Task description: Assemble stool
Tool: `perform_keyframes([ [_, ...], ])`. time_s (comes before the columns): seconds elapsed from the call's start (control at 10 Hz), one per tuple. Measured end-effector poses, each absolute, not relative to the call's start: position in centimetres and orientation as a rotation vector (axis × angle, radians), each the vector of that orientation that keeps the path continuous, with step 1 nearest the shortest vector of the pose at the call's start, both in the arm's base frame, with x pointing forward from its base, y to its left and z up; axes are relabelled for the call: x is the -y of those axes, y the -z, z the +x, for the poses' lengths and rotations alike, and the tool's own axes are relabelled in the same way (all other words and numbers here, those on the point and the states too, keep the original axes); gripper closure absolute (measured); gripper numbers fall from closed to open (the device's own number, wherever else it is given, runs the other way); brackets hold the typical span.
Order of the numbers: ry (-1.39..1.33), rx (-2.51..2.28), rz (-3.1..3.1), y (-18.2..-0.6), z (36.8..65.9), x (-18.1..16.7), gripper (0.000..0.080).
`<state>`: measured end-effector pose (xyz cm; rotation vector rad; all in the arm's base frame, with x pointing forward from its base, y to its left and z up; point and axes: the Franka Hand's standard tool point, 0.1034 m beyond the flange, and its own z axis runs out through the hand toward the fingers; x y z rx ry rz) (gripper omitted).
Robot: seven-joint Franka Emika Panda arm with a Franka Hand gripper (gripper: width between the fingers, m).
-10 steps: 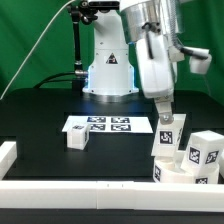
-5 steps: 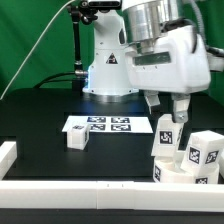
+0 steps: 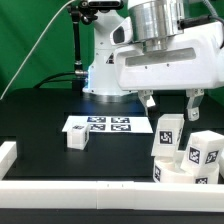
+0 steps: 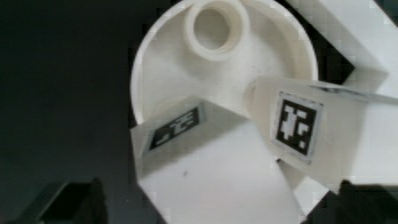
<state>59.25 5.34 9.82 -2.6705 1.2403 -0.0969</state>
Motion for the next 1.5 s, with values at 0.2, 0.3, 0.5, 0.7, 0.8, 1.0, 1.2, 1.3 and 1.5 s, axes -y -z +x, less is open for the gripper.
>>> perform_keyframes([
  [0.2,0.111,-1.112,-2.731,-9.8,59.3,-5.2,0.0151],
  [0.3,0.120,-1.028,-2.767,-9.8,59.3,-5.1,0.0151],
  [0.5,0.142,-0.788,-2.870,-9.8,59.2,-5.2,0.0151],
  [0.7,0.156,-0.593,-2.931,-10.0,59.2,-5.8,0.0151],
  [0.8,0.162,-0.454,-2.964,-10.0,59.1,-6.3,0.0151],
  [1.0,0.182,-0.260,-2.998,-9.7,58.8,-6.2,0.0151],
  [1.2,0.192,-0.080,-3.026,-9.7,58.9,-5.8,0.0151],
  [1.3,0.196,0.030,-3.037,-9.7,58.9,-5.6,0.0151],
  [1.5,0.215,0.266,-3.056,-9.7,58.9,-6.0,0.0151],
])
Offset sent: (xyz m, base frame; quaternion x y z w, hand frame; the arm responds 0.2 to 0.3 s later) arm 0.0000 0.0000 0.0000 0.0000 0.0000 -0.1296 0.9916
